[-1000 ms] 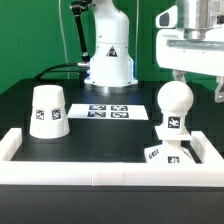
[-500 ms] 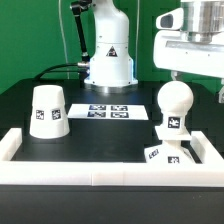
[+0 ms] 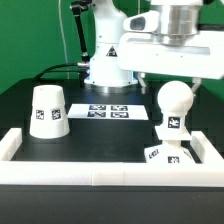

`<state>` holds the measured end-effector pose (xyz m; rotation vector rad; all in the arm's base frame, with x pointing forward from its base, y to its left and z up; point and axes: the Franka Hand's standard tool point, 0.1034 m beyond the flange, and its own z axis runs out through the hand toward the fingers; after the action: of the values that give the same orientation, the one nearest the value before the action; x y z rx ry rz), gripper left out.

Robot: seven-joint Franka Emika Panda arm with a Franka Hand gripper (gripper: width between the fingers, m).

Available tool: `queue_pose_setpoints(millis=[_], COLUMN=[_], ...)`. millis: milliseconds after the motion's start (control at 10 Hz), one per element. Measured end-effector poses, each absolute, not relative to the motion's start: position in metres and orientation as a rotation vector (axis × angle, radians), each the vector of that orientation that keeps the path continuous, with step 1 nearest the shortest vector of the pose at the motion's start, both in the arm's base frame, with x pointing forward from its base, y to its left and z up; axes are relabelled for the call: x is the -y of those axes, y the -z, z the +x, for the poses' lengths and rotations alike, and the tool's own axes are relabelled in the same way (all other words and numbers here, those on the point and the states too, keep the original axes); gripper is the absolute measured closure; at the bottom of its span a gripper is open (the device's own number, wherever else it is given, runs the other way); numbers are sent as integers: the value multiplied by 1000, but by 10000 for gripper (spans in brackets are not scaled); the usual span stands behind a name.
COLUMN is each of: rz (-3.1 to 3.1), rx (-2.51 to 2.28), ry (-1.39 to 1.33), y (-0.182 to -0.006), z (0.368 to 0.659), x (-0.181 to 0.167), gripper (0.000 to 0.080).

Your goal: Assemble lamp

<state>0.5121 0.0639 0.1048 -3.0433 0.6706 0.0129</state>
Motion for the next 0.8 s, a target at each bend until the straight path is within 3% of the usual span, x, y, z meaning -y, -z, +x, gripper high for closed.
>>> queue_pose_setpoints(millis=[200,500,800], rz=[-3046,-3056,-3109], rx=[-667,-630,-412], ry=[-17,-3,30], y=[-103,-102,-95], z=[511,512,484], x=[-66,-42,7], gripper=[101,101,101])
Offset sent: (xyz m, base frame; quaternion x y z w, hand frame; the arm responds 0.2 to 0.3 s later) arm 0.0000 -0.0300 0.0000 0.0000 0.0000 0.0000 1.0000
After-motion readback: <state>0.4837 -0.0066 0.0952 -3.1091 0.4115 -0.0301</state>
